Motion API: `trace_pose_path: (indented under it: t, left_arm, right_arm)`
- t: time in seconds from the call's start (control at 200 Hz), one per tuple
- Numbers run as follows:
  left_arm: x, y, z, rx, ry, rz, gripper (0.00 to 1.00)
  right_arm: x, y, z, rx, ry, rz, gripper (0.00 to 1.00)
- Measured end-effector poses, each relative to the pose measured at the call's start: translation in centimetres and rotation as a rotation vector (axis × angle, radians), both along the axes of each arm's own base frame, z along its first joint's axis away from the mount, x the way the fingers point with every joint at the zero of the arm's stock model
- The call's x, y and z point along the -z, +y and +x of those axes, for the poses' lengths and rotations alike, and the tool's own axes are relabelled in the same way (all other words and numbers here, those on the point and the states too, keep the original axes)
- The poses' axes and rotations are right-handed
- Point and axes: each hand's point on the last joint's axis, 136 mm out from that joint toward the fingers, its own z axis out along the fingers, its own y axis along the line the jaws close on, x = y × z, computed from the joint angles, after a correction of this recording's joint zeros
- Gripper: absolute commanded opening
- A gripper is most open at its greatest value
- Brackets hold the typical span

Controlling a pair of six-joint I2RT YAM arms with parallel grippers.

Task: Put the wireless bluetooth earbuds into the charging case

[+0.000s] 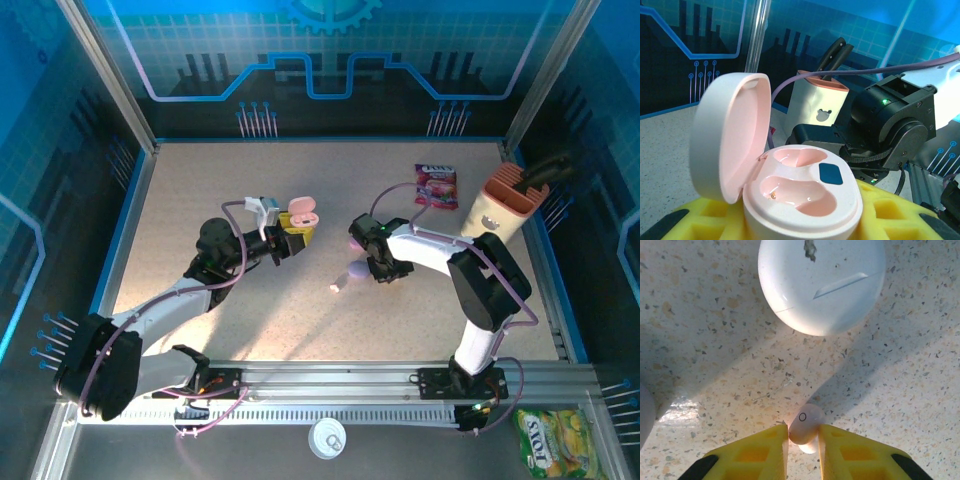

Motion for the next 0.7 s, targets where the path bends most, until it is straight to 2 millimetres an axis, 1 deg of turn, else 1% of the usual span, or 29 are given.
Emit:
trace_pose_path:
  t: [0.15,0.285,0.435,0.7]
  left_arm:
    - [0.02,-0.06,-0.09,0.006,0.000,0.000,0.24]
    - [0.02,-0.08,-0.13,0.009,0.000,0.001,0.23]
    - [0.02,-0.08,-0.14,0.010,0.000,0.001,0.23]
    - [0.02,-0.06,-0.13,0.009,0.000,0.001,0.24]
  right_arm:
    - [0.01,0.03,0.01,-0.004,0.003,-0.002,0.29]
    - [0.27,0.06,0.05,-0.005,0.012,-0.009,0.32]
    - [0.23,0.14,0.12,-0.008,0.016,-0.013,0.43]
    - [0.26,-0.01,0.27,-0.010,0.015,-0.038,0.49]
